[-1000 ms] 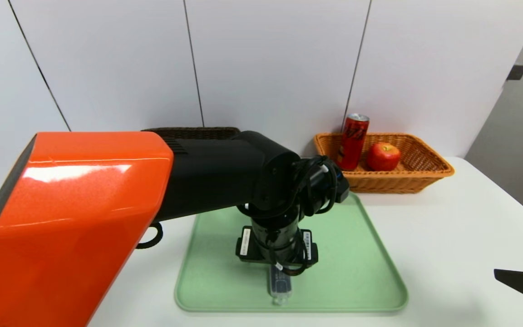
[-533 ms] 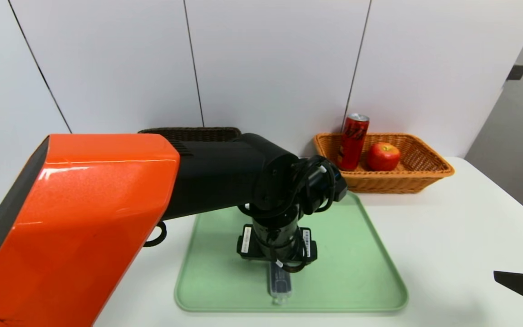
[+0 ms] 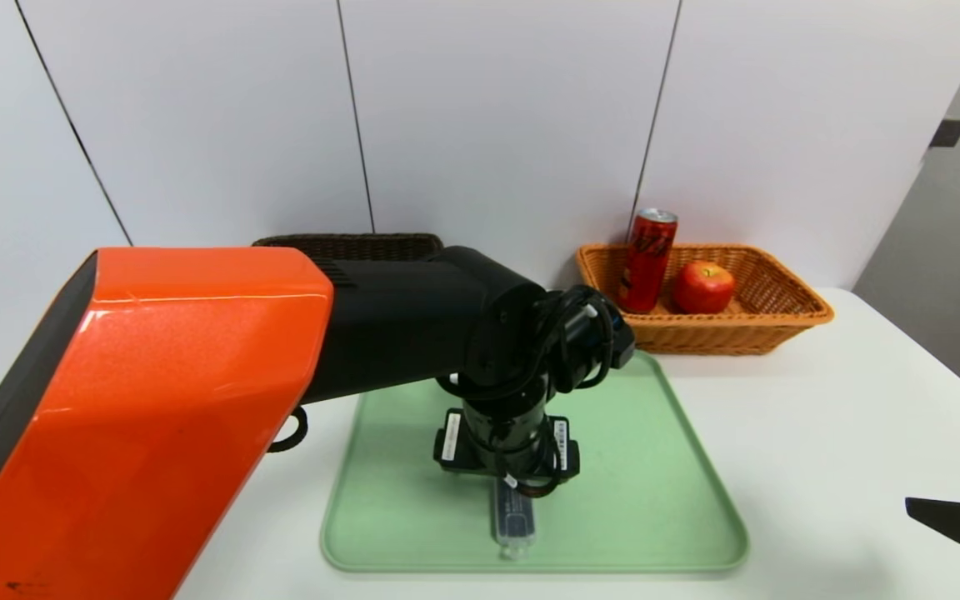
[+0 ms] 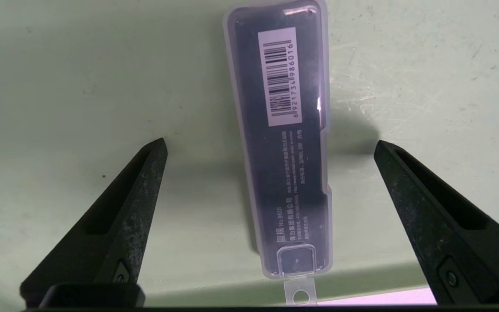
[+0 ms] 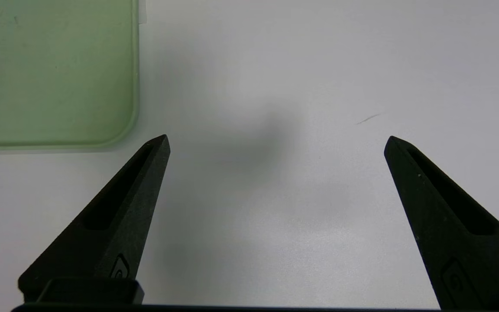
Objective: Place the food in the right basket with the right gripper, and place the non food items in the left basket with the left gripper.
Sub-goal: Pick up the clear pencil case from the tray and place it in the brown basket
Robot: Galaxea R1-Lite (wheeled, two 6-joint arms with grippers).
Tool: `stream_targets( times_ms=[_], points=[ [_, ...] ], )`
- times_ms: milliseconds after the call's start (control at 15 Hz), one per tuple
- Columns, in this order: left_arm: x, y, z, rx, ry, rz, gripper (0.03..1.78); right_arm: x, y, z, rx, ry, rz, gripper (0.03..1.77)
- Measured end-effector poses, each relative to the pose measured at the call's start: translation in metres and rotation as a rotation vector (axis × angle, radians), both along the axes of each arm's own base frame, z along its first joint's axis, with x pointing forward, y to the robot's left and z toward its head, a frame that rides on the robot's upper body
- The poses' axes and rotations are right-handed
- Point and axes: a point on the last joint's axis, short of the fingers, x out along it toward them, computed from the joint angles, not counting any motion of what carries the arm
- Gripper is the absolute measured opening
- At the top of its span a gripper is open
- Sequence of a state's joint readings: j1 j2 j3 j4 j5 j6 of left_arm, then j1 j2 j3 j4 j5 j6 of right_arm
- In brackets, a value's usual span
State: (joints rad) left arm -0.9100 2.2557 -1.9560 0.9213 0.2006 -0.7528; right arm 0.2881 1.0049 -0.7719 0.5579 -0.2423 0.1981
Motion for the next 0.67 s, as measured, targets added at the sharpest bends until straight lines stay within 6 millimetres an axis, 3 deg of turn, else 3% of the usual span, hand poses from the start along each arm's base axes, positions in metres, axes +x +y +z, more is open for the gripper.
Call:
stream_targets(
  times_ms=[200,467,667],
  points=[
    [0.0004,-0.0003,-0.0009,0.000,0.001,0.003,1.69,0.0000,0.0000,0.0000,0.000,0.000,0.000,1.71],
    [0.0013,-0.0009,-0.0026,-0.002,0.002,0.008,1.10,-0.0006,-0.0002,0.0003,0.000,-0.003,0.000,1.71],
    [0.0014,-0.0007,-0.0029,-0.001,0.005,0.008,0.79,-0.0015,-0.0004,0.0007,0.001,-0.007,0.001,1.71]
  ],
)
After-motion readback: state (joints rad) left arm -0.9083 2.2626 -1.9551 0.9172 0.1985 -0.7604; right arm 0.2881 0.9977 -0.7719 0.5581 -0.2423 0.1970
